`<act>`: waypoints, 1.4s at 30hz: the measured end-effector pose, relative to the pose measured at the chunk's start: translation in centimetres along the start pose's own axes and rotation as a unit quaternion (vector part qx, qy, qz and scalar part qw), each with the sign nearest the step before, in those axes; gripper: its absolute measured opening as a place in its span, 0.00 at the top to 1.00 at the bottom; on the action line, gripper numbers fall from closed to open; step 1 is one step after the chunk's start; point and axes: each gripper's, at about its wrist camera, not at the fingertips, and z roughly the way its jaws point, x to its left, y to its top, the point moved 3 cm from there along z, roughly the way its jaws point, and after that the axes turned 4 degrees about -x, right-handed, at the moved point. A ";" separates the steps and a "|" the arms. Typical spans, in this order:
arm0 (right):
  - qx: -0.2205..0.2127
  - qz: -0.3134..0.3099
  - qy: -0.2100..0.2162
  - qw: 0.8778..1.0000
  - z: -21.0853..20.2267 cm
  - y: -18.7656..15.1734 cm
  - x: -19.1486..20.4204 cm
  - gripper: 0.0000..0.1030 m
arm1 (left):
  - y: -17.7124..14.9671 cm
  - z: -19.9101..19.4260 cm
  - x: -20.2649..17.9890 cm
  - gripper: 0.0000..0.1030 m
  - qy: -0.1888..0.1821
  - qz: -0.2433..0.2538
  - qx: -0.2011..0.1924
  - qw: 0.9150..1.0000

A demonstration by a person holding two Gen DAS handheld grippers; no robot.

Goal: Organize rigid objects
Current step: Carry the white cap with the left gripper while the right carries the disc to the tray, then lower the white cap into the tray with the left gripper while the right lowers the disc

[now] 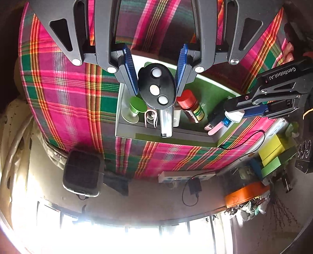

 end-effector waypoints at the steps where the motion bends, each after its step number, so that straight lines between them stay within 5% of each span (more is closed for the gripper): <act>1: 0.002 0.000 0.001 1.000 0.3 0.0 -0.1 0.62 | 0.1 0.3 0.1 0.71 0.001 -0.001 0.002 1.000; 42: 0.054 -0.008 0.010 0.998 5.0 -0.7 -0.1 0.62 | -1.0 4.1 -0.1 0.71 0.001 0.006 0.044 0.999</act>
